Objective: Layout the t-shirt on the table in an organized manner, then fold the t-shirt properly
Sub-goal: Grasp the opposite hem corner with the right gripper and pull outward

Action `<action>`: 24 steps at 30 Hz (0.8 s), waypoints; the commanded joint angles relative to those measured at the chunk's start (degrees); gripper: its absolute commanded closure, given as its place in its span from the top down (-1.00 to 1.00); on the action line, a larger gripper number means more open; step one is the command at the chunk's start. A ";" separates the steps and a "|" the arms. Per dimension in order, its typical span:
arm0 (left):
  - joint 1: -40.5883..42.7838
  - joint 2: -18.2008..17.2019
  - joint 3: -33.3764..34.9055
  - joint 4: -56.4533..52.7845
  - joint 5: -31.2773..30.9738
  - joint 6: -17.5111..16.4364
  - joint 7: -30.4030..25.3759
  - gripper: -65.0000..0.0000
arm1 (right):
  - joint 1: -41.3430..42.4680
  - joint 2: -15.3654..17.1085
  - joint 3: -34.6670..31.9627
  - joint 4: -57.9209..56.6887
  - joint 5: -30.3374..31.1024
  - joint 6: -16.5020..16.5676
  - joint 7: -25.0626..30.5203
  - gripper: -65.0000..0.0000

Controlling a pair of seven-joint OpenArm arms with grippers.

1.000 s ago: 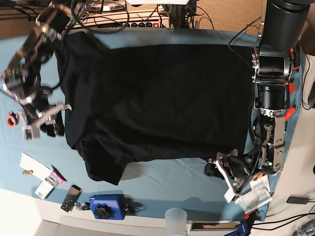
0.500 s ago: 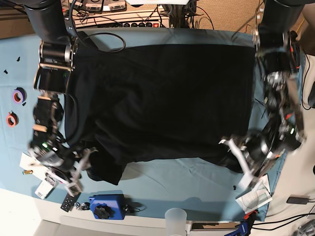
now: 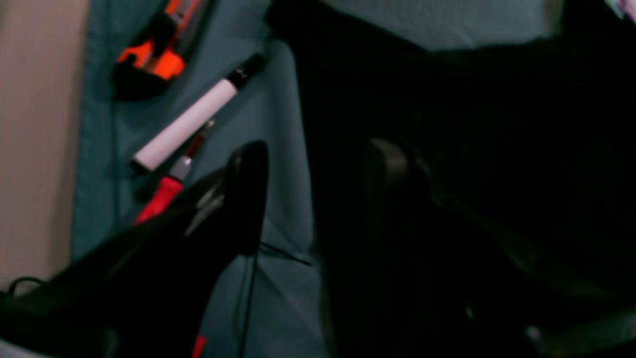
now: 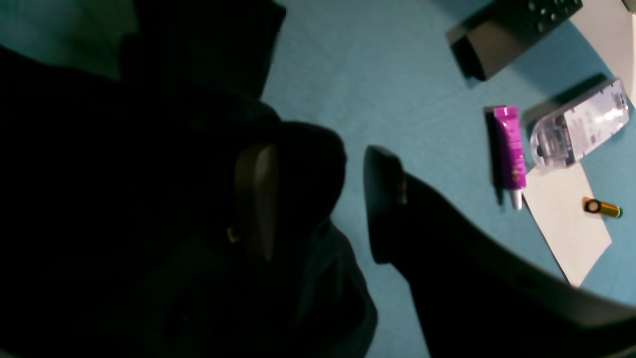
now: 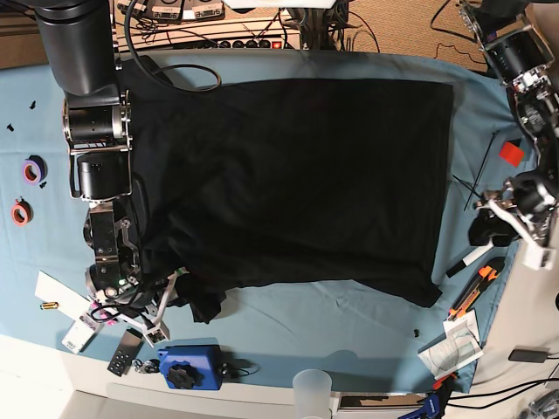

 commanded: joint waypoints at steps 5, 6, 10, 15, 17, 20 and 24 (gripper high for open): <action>-1.05 -0.96 -2.38 1.01 -2.27 -0.26 -0.92 -0.06 | 2.25 0.66 0.17 0.76 -0.92 -3.45 2.38 -0.61; -1.05 -0.94 -2.38 1.01 -2.27 -0.26 -0.61 -0.06 | 2.25 0.63 0.17 0.76 -1.75 -4.90 2.36 -0.83; -0.28 -0.94 -2.38 1.01 -2.51 -0.28 -0.68 -0.06 | 2.25 0.79 0.17 0.76 -7.96 -12.00 1.81 -1.00; 0.57 -0.94 -2.38 1.01 -3.80 -2.19 -0.66 -0.06 | 2.23 3.48 1.18 0.76 -11.58 -20.57 1.70 -1.00; 0.55 -0.94 -2.38 1.01 -4.24 -2.19 -0.68 -0.06 | 2.21 4.42 3.91 0.76 -12.15 -23.08 1.46 -1.00; 0.55 -0.94 -2.38 1.01 -5.14 -2.21 -0.68 -0.06 | 2.21 4.76 11.56 0.76 -12.17 -24.26 1.55 -1.00; 0.52 -0.94 -2.38 1.01 -6.25 -3.52 -0.68 -0.06 | 2.21 4.76 22.27 0.76 -10.67 -22.99 1.97 -1.00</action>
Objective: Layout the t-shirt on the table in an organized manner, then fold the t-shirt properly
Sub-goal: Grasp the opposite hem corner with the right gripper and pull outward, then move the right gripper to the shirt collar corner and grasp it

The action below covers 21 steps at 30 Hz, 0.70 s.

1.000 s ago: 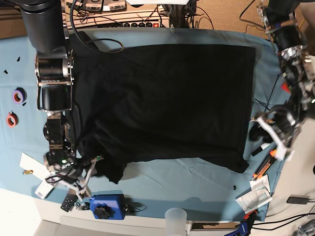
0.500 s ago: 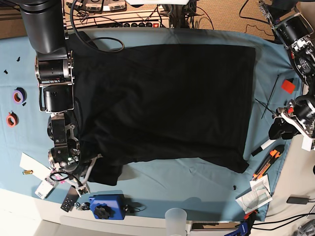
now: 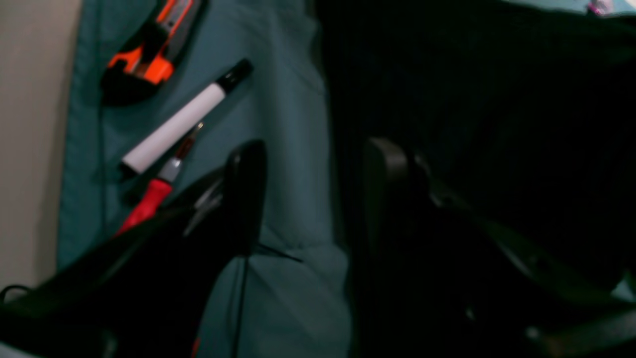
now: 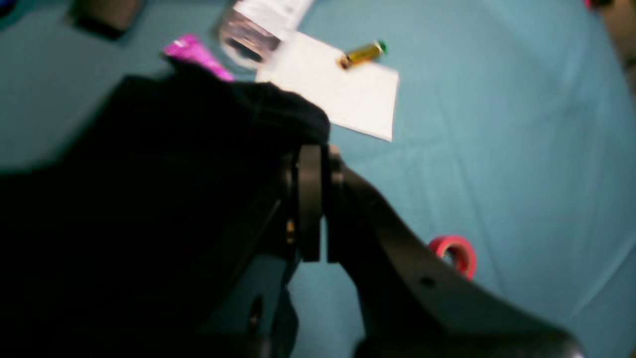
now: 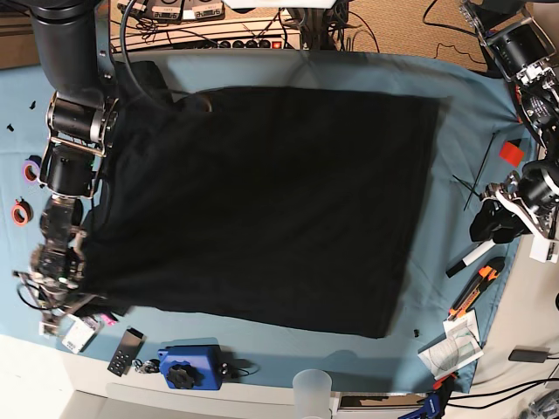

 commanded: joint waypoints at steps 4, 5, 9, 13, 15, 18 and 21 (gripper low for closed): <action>-1.03 -0.92 -0.33 0.98 -1.51 -0.26 -1.27 -0.06 | 2.19 0.96 5.88 0.90 3.08 9.60 1.11 -1.00; -1.03 -0.83 -0.33 0.98 -1.49 -0.26 -1.27 -0.06 | 2.14 0.96 6.56 0.90 4.50 11.47 0.22 -1.00; -0.96 -0.44 -0.09 0.98 -1.49 -0.26 -1.25 -0.06 | 2.19 0.92 6.95 0.90 8.26 17.05 -5.88 -0.50; -0.72 0.24 -0.04 0.98 -1.49 -1.73 -1.25 -0.06 | 2.21 0.92 6.97 1.01 13.29 17.79 -10.45 -0.40; -0.70 0.66 -0.04 0.98 -1.49 -2.62 -1.22 -0.06 | 2.21 1.46 6.97 1.36 16.68 17.79 -12.72 -0.40; -0.72 0.61 -0.04 0.98 -1.51 -2.56 -0.50 -0.06 | 2.19 3.15 7.02 3.50 20.85 17.81 -16.26 -0.40; -0.72 0.02 -0.07 1.03 -5.70 -2.58 6.54 -0.06 | 1.95 5.46 7.02 7.89 25.24 17.84 -21.49 -0.40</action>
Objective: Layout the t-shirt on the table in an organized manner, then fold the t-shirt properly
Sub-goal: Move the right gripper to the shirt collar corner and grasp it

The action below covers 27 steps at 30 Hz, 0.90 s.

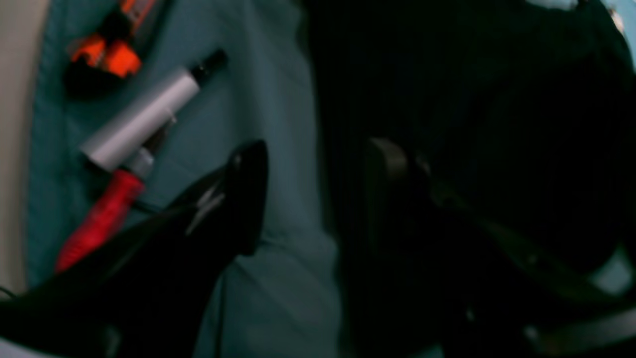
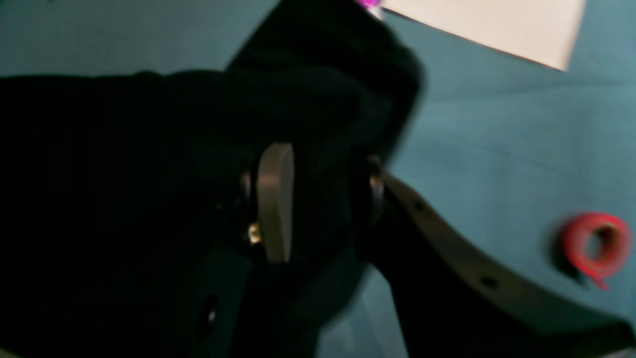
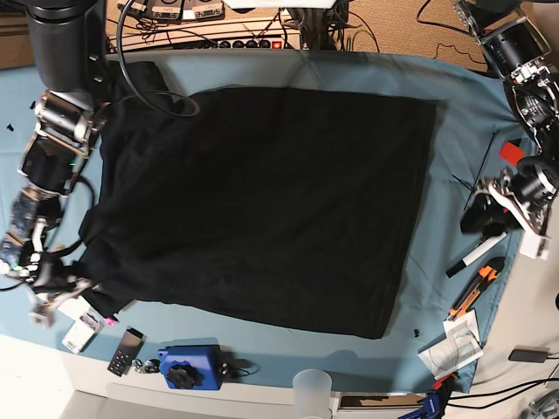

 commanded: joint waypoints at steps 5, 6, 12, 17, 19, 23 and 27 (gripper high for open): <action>0.74 -1.44 -2.69 5.46 -10.88 -2.62 1.92 -0.14 | -2.58 5.16 0.13 14.29 12.76 0.59 -8.37 -0.40; 1.20 -1.44 -4.00 7.43 -10.88 -3.17 1.92 -0.21 | -4.04 5.88 0.17 17.38 15.13 0.59 -10.51 -0.40; 6.73 -3.58 -16.48 18.84 -10.86 -3.41 1.92 -0.28 | -16.79 6.51 4.81 33.22 16.22 1.18 -11.72 -0.40; 12.61 -5.27 -24.35 20.70 -10.95 -3.39 1.11 -0.28 | -28.92 3.06 10.84 41.66 21.09 1.66 -11.98 -0.40; 14.10 -5.20 -25.70 20.70 -10.93 -3.37 0.96 -0.28 | -33.64 0.13 12.59 45.33 24.55 3.93 -12.66 -0.40; 15.43 -5.18 -25.92 20.70 -11.30 -3.37 0.94 -0.28 | -42.01 -6.58 12.39 53.92 28.37 8.44 -12.82 -0.40; 15.41 -5.18 -25.92 20.70 -11.76 -3.37 0.33 -0.28 | -48.19 -11.56 9.90 60.15 25.55 9.68 -12.82 -0.40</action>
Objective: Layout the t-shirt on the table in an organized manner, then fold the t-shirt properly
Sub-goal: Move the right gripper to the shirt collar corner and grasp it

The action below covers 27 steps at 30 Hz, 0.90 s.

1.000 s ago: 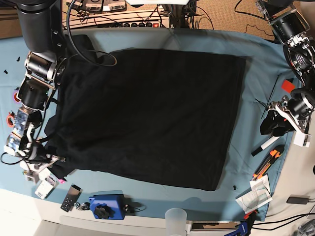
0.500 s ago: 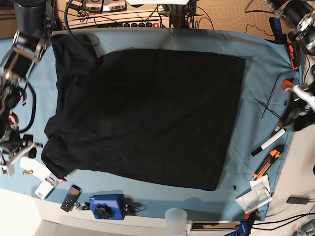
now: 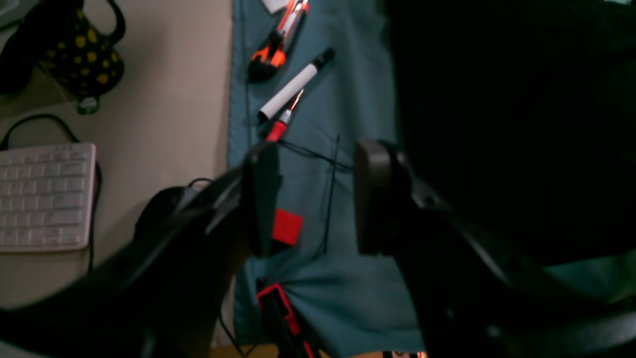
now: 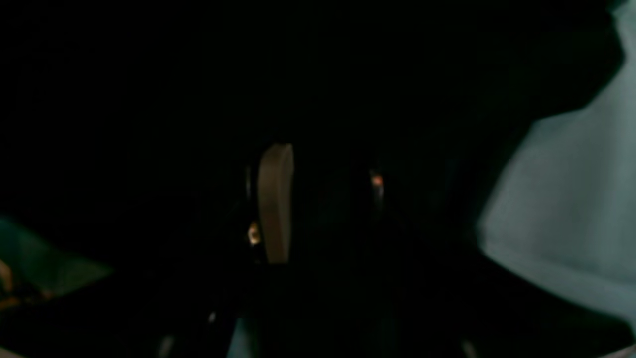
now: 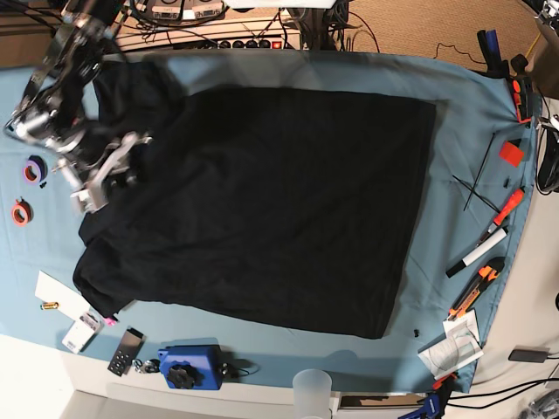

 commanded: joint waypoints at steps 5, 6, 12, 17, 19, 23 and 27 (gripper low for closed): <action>-0.28 -1.22 -0.33 0.72 -1.20 0.00 -1.40 -0.28 | -5.18 -0.22 -3.06 2.16 -8.31 -1.33 0.97 -0.40; -0.31 -1.22 -0.33 0.72 -1.22 0.00 -1.40 -0.28 | -6.29 -0.24 -3.17 2.16 -10.14 -1.51 0.97 -0.40; -0.31 -1.22 -0.33 0.72 -1.22 0.00 -1.40 -0.28 | -12.22 -0.22 3.13 2.16 -14.86 -1.55 5.90 -0.40; -0.31 -1.22 -0.33 0.72 -1.25 0.02 -1.42 -0.28 | -12.98 -0.20 14.47 1.44 -14.80 -1.11 8.57 -0.40; -0.31 -1.20 -0.33 0.72 -1.25 0.00 -1.42 -0.28 | -12.98 -0.20 17.75 -0.94 -14.16 -0.07 10.19 -0.40; -0.33 -0.46 -0.33 0.72 -1.25 0.02 -1.68 -0.28 | -12.76 0.07 19.45 -8.92 -7.61 3.17 10.62 -0.40; -0.31 1.90 -0.09 0.72 -1.25 0.02 -1.84 -0.28 | -10.91 0.11 19.02 -17.68 -6.64 4.87 10.51 -0.40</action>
